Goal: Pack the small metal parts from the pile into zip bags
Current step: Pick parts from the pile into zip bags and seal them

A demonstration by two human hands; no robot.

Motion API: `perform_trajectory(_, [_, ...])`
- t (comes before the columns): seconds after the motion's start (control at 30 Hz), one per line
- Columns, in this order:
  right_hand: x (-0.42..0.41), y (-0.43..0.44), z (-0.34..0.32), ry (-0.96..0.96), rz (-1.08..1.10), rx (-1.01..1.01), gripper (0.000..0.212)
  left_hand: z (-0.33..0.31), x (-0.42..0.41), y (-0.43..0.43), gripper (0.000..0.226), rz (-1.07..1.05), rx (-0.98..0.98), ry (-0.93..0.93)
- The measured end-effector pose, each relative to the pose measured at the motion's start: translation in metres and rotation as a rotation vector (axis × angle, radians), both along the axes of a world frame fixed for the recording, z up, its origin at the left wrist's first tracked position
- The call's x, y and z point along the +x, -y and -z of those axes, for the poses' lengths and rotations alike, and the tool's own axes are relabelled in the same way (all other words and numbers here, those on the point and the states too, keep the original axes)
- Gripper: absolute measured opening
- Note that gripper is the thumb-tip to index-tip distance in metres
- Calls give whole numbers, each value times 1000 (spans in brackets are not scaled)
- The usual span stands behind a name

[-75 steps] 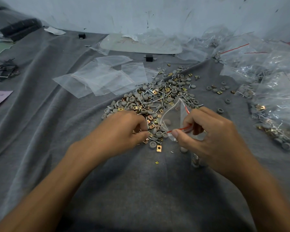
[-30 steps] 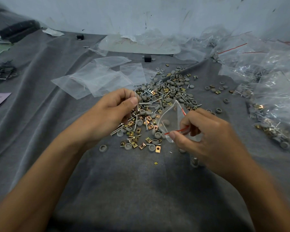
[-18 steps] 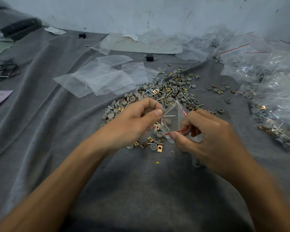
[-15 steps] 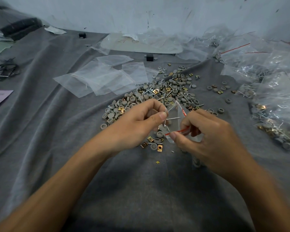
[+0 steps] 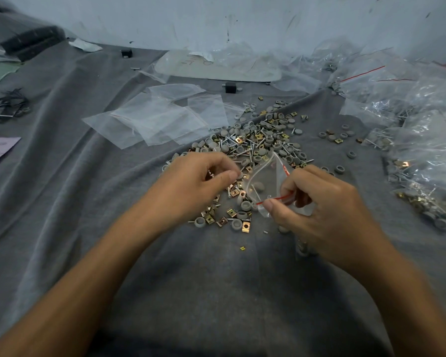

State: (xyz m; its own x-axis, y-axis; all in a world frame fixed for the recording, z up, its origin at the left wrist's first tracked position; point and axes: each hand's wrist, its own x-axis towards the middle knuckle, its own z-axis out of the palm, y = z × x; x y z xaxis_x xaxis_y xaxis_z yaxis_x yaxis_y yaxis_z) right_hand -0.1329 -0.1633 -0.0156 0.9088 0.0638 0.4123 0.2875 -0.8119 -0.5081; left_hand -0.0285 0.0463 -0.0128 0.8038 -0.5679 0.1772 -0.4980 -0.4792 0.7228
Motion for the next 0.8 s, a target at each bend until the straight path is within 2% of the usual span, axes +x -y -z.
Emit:
perform_trajectory(0.13, [0, 0, -1, -10, -7, -6, 22, 1, 2, -11, 5, 73, 407, 6])
perform_trajectory(0.23, [0, 0, -1, -13, -9, -11, 22, 7, -4, -7, 5, 106, 536, 47])
perform_trajectory(0.37, [0, 0, 0, -8, -7, -15, 22, 16, -14, 7, 5, 97, 517, 162])
perform_trajectory(0.63, [0, 0, 0, -13, 1, -38, 23, 19, -26, 18, 20, 120, 503, 275])
perform_trajectory(0.73, [0, -2, 0, -10, -5, -30, 23, 20, -28, 20, 19, 118, 514, 373])
perform_trajectory(0.8, [0, -3, 0, 2, -5, -24, 23, 21, -28, 22, 18, 130, 523, 372])
